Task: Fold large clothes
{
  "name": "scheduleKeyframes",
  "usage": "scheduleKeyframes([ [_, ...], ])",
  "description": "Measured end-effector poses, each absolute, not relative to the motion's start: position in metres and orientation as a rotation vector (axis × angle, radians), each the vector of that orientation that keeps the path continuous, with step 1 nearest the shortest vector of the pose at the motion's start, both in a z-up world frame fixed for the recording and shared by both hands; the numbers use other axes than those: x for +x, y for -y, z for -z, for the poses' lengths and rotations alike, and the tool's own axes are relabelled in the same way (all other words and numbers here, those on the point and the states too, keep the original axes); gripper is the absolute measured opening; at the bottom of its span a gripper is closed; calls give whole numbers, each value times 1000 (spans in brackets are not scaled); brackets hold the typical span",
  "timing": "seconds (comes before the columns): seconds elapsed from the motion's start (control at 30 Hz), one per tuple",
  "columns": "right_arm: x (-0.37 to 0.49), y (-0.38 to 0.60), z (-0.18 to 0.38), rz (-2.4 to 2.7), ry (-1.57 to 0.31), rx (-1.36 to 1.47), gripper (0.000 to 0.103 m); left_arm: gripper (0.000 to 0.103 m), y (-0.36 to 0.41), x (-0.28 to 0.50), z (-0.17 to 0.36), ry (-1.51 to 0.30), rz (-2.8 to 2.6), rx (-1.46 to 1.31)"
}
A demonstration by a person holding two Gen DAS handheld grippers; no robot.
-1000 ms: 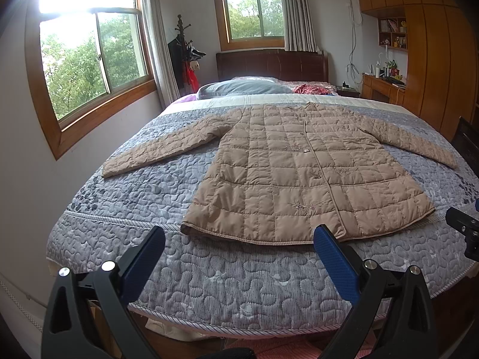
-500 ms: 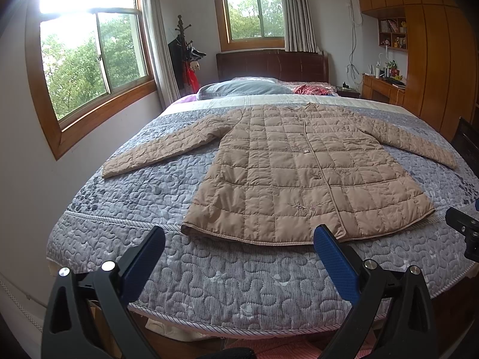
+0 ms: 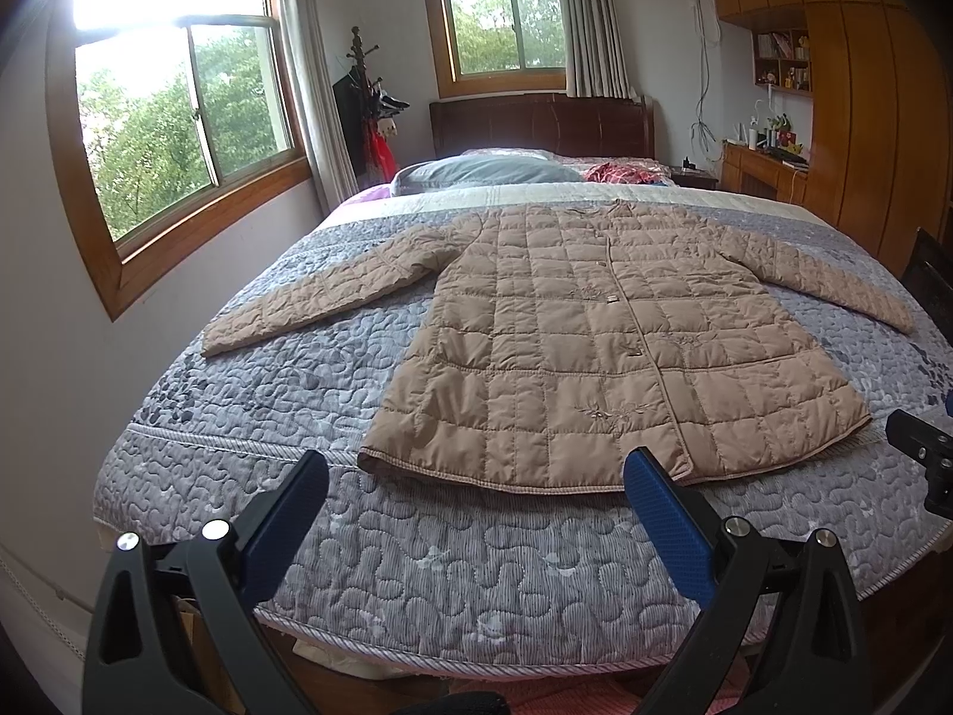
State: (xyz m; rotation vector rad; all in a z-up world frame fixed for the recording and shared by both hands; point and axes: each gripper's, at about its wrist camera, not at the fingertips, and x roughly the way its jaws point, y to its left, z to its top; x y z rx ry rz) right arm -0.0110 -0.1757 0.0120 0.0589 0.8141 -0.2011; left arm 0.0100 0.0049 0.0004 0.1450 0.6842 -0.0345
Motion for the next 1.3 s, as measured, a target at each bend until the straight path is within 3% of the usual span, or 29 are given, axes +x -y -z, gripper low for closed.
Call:
scheduleKeyframes([
  [0.33,21,193,-8,224,-839,48,100,99,12,46,12,-736,39,191],
  [0.53,75,244,-1,230,-912,75,100,99,43,119,26,-832,106,291],
  [0.83,164,437,15,485,-936,354,100,99,126,279,52,-1062,351,310],
  [1.1,194,599,45,631,-1033,554,99,98,206,377,62,-1128,475,243],
  [1.3,186,674,71,636,-1050,668,98,77,249,418,81,-1206,539,216],
])
